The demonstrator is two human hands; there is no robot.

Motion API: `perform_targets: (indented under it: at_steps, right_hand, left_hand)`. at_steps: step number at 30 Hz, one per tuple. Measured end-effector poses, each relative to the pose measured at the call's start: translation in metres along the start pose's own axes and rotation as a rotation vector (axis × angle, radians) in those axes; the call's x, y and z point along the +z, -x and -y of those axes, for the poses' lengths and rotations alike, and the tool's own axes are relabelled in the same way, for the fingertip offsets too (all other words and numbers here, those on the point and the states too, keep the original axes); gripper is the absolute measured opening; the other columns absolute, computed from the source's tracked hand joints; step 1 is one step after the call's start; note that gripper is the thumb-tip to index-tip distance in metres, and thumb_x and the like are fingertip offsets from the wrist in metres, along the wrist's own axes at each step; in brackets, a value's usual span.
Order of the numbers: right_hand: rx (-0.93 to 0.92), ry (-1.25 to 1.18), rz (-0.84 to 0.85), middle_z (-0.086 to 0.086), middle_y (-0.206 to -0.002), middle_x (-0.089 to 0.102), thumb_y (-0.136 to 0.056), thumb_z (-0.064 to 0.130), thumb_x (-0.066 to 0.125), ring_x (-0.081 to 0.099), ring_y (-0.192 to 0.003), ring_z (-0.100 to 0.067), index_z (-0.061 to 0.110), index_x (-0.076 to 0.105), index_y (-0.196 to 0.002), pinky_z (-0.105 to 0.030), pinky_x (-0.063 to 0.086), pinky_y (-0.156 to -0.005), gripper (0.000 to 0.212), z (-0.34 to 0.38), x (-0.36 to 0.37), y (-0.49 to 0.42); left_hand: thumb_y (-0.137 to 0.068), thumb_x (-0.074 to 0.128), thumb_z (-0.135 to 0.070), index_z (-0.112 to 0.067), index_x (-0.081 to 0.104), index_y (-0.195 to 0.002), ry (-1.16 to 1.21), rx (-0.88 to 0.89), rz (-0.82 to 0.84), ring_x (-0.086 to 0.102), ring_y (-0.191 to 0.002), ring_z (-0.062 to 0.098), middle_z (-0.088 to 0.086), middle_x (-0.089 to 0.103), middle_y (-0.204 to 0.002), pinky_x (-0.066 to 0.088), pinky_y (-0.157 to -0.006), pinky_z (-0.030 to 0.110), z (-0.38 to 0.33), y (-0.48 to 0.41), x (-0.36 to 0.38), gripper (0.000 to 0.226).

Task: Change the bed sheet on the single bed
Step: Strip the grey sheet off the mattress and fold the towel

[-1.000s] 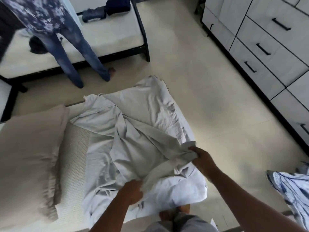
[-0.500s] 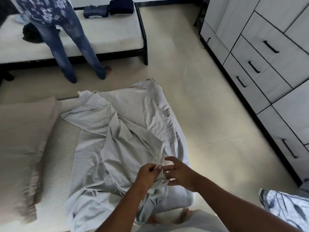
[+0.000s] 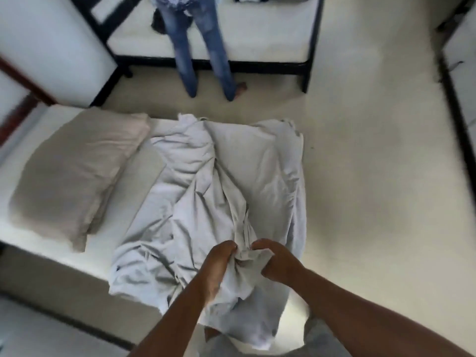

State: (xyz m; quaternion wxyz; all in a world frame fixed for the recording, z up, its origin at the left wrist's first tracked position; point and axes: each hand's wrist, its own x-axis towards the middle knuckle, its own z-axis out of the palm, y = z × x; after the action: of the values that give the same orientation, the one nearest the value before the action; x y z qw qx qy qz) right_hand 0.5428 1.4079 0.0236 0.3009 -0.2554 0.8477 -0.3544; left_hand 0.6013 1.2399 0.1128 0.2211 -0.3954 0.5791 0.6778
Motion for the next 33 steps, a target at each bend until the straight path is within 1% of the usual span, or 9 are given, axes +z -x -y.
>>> perform_targets:
  at_steps: [3,6,10,14,17,23,27,31,33]
  right_hand:
    - [-0.252,0.252,0.174,-0.012,-0.101,0.073,-0.077,0.033,0.073,0.071,-0.095,-0.032,0.014,0.063,-0.125,-0.038,0.056,-0.081,0.053,-0.015,-0.025,-0.001]
    - [-0.506,0.611,0.351,0.003,-0.069,0.066,-0.069,0.051,0.078,0.069,-0.068,-0.024,0.024,0.067,-0.081,-0.031,0.051,-0.062,0.032,-0.016,-0.042,-0.007]
    - [-0.717,0.937,0.331,0.007,-0.071,0.059,-0.062,0.063,0.062,0.062,-0.074,-0.021,0.027,0.069,-0.073,-0.034,0.043,-0.064,0.038,-0.011,-0.068,-0.029]
    - [-0.699,1.082,0.223,0.010,-0.081,0.063,-0.053,0.056,0.057,0.062,-0.089,-0.024,0.025,0.071,-0.073,-0.039,0.041,-0.079,0.039,-0.019,-0.105,-0.074]
    - [-0.612,1.111,0.041,0.005,-0.068,0.063,-0.059,0.034,0.056,0.061,-0.072,-0.028,0.018,0.069,-0.057,-0.036,0.038,-0.074,0.021,-0.021,-0.144,-0.103]
    - [-0.232,1.294,-0.125,-0.003,-0.054,0.063,-0.044,0.017,0.092,0.062,-0.069,-0.029,0.015,0.067,-0.050,-0.044,0.046,-0.079,0.026,-0.007,-0.216,-0.129]
    - [-0.046,1.439,-0.019,0.004,-0.105,0.074,-0.091,0.024,0.060,0.062,-0.111,-0.021,0.024,0.076,-0.101,-0.032,0.036,-0.102,0.019,-0.008,-0.229,-0.139]
    - [-0.195,1.288,0.032,-0.007,-0.091,0.072,-0.077,0.019,0.074,0.067,-0.087,-0.031,0.020,0.076,-0.088,-0.036,0.050,-0.078,0.011,-0.028,-0.226,-0.167]
    - [-0.311,1.146,0.136,-0.011,-0.111,0.065,-0.086,0.022,0.065,0.064,-0.099,-0.034,0.021,0.070,-0.110,-0.036,0.046,-0.078,0.024,-0.040,-0.222,-0.190]
  left_hand:
    - [-0.084,0.057,-0.035,-0.017,0.065,-0.063,-0.001,0.108,-0.148,0.061,-0.068,0.021,0.010,0.061,-0.068,0.046,-0.071,0.033,0.001,0.016,0.019,0.029]
    - [-0.086,0.062,-0.045,-0.013,0.059,-0.071,-0.024,0.241,-0.226,0.056,-0.072,0.023,0.011,0.055,-0.072,0.044,-0.074,0.038,0.003,0.029,0.032,0.035]
    - [-0.097,0.064,-0.034,-0.010,0.049,-0.067,-0.050,0.307,-0.351,0.049,-0.059,0.011,-0.002,0.046,-0.059,0.040,-0.060,0.021,0.005,0.048,0.035,0.041]
    - [-0.091,0.069,-0.044,-0.015,0.048,-0.065,-0.225,0.309,-0.463,0.041,-0.052,0.009,-0.004,0.041,-0.055,0.036,-0.055,0.026,0.016,0.065,0.018,0.045]
    - [-0.083,0.066,-0.063,-0.013,0.047,-0.065,-0.581,0.243,-0.523,0.047,-0.050,0.009,-0.006,0.048,-0.051,0.038,-0.055,0.030,0.038,0.067,-0.010,0.057]
    - [-0.079,0.053,-0.080,-0.027,0.051,-0.084,-1.013,0.004,-0.508,0.064,-0.109,0.022,0.000,0.070,-0.105,0.048,-0.083,0.030,0.086,0.055,-0.030,0.054]
    - [-0.079,0.054,-0.073,-0.030,0.050,-0.115,-1.109,-0.114,-0.538,0.063,-0.116,0.025,-0.001,0.068,-0.121,0.050,-0.086,0.035,0.112,0.039,-0.018,0.056]
    - [-0.092,0.041,-0.054,-0.035,0.049,-0.128,-1.176,-0.196,-0.580,0.062,-0.120,0.021,-0.004,0.065,-0.129,0.050,-0.095,0.034,0.116,0.006,0.001,0.042]
    - [-0.094,0.039,-0.048,-0.036,0.051,-0.131,-1.194,-0.305,-0.532,0.056,-0.127,0.021,-0.005,0.059,-0.136,0.045,-0.102,0.037,0.104,-0.018,0.019,0.040]
